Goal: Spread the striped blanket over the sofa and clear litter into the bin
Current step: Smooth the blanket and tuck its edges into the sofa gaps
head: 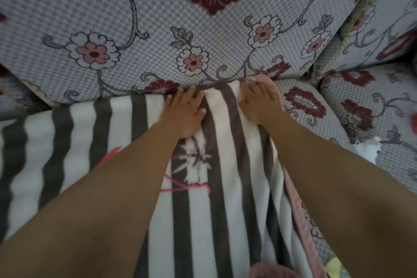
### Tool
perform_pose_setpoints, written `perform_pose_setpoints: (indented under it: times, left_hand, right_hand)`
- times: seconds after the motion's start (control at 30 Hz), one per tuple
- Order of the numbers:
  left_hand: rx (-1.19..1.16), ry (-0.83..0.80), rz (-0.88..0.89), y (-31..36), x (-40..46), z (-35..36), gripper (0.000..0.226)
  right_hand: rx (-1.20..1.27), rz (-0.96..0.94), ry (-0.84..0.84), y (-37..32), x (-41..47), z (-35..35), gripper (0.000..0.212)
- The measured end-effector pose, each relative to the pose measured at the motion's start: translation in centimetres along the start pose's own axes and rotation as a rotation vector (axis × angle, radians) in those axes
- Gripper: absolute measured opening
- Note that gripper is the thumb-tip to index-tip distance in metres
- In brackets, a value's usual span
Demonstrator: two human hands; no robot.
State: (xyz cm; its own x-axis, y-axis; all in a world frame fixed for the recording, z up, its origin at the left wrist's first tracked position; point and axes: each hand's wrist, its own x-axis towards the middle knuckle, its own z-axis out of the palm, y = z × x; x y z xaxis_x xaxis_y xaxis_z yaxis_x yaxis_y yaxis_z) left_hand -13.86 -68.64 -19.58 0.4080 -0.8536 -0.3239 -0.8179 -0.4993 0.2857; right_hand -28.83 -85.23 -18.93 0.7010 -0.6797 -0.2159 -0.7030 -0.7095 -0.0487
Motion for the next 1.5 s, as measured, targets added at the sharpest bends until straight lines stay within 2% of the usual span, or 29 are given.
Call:
perform_pose_setpoints:
  times: [0.2, 0.37, 0.5, 0.63, 0.93, 1.13, 1.4, 1.5]
  left_hand:
    - [-0.061, -0.002, -0.019, -1.2, -9.6, -2.0, 0.057]
    - [-0.197, 0.035, -0.03, -2.4, -18.1, -6.7, 0.058]
    - [-0.308, 0.132, -0.187, -4.6, -25.0, -10.6, 0.053]
    - [-0.381, 0.156, -0.341, -7.4, -31.7, -13.1, 0.053]
    - [-0.364, 0.23, -0.457, -14.7, -41.1, -16.1, 0.051]
    - [-0.328, 0.251, -0.481, -21.8, -44.2, -16.5, 0.05]
    - [-0.239, 0.23, -0.497, -39.3, -42.8, -14.5, 0.045]
    - [-0.19, 0.215, -0.511, -44.8, -41.1, -13.9, 0.041]
  right_hand:
    - [0.095, -0.111, -0.111, -6.3, -6.8, -3.3, 0.053]
    - [0.155, -0.323, -0.218, -15.1, -11.1, -8.0, 0.051]
    - [0.175, -0.485, -0.278, -21.4, -14.9, -10.9, 0.046]
    - [0.189, -0.55, -0.337, -25.5, -17.9, -12.7, 0.043]
    - [0.166, -0.63, -0.357, -33.7, -21.6, -14.5, 0.042]
    - [0.191, -0.622, -0.351, -40.3, -22.6, -13.9, 0.042]
    - [0.273, -0.484, -0.25, -52.3, -17.7, -8.4, 0.038]
    - [0.283, -0.426, -0.162, -55.4, -15.0, -5.8, 0.031]
